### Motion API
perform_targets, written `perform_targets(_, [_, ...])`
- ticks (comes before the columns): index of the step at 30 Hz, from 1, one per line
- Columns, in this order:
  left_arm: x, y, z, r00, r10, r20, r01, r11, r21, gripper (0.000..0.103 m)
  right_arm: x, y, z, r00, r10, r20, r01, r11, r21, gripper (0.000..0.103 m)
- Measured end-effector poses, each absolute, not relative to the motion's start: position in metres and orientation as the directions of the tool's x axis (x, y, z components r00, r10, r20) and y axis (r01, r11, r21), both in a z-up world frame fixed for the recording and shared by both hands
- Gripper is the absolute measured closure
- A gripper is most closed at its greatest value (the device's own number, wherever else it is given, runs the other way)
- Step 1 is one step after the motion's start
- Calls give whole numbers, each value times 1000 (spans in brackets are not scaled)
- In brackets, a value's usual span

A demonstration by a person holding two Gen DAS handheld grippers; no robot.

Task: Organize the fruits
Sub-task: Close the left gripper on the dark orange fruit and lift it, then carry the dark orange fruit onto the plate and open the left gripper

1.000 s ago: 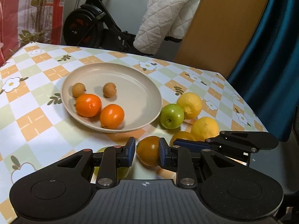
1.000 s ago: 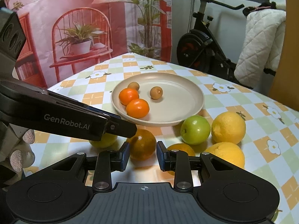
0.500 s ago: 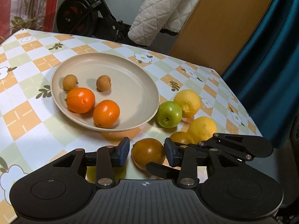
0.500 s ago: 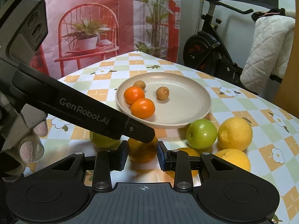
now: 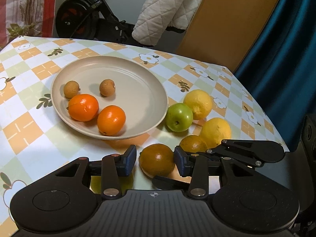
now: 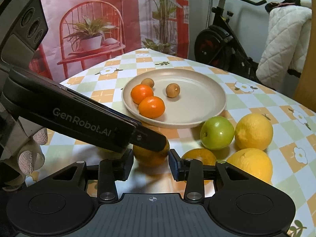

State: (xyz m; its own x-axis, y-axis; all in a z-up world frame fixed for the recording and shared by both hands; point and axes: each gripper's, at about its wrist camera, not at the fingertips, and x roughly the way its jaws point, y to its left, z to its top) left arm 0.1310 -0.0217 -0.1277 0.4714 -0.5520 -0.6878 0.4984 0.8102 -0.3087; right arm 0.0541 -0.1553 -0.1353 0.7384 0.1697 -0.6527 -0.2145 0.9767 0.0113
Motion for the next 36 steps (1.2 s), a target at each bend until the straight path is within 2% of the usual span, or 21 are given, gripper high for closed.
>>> perform_targets(12, [130, -30, -129, 450, -544, -708, 535, 799, -273, 61, 56, -165, -139, 736, 194, -648, -179, 980, 90, 69])
perform_targets(15, [131, -26, -128, 451, -559, -696, 526, 796, -298, 61, 55, -165, -136, 744, 196, -639, -177, 980, 95, 69])
perform_targets(27, [146, -21, -106, 509, -573, -643, 518, 800, -303, 61, 73, -162, -112, 779, 175, -602, -202, 979, 23, 69])
perform_targets(36, [175, -33, -113, 499, -553, -667, 497, 813, -303, 61, 106, -169, -114, 766, 153, -624, -200, 980, -5, 70])
